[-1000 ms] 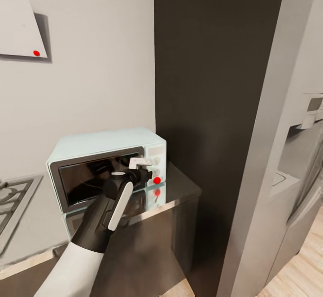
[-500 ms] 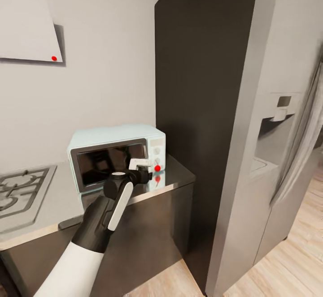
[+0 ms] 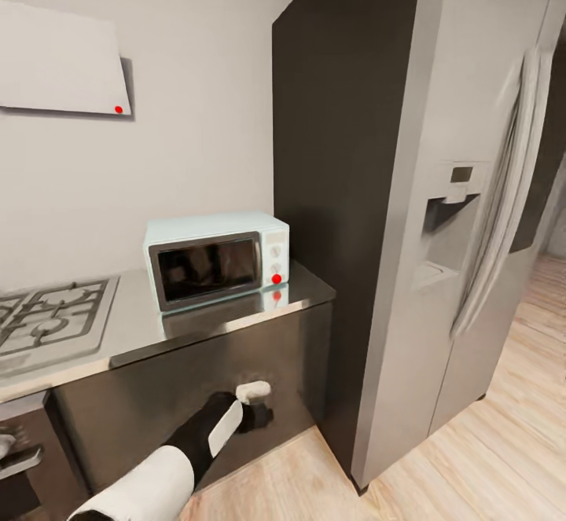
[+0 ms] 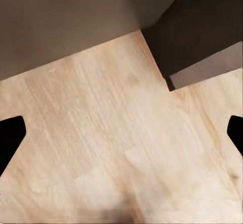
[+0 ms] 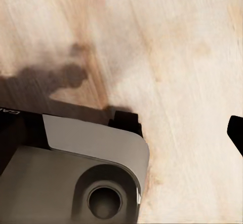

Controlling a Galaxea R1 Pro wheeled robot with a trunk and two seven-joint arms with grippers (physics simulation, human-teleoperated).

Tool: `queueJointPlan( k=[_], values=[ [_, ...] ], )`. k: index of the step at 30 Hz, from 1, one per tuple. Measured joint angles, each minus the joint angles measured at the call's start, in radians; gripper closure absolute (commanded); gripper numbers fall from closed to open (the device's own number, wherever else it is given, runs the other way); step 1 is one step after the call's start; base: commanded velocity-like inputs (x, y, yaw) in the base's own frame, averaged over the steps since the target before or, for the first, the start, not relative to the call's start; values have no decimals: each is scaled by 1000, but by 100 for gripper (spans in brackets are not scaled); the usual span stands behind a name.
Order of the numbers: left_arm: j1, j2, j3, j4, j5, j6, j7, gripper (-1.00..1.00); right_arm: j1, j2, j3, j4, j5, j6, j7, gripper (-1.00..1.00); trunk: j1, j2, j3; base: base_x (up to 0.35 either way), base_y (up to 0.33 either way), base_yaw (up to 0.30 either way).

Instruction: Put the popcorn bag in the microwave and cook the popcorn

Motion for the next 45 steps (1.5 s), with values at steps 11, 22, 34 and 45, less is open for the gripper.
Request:
queueJointPlan(
  k=[11,22,34,45],
  values=[
    [92,17,7,441,8,-391,-198,-100,0,3,2,-1,3,1,-1,-100,-1,0,0,-81,0,0],
    [418,78,9,443,50,-568,-201,-100,0,1,2,0,-3,9,0,-100,-1,0,0,0,0,0],
    [425,87,8,443,58,-580,-200,-100,0,11,4,1,6,36,-86,-100,-1,0,0,0,0,222],
    [425,87,8,443,57,-577,-200,-100,-1,1,8,-4,14,30,-98,-100,-1,0,0,0,0,296]
  ],
)
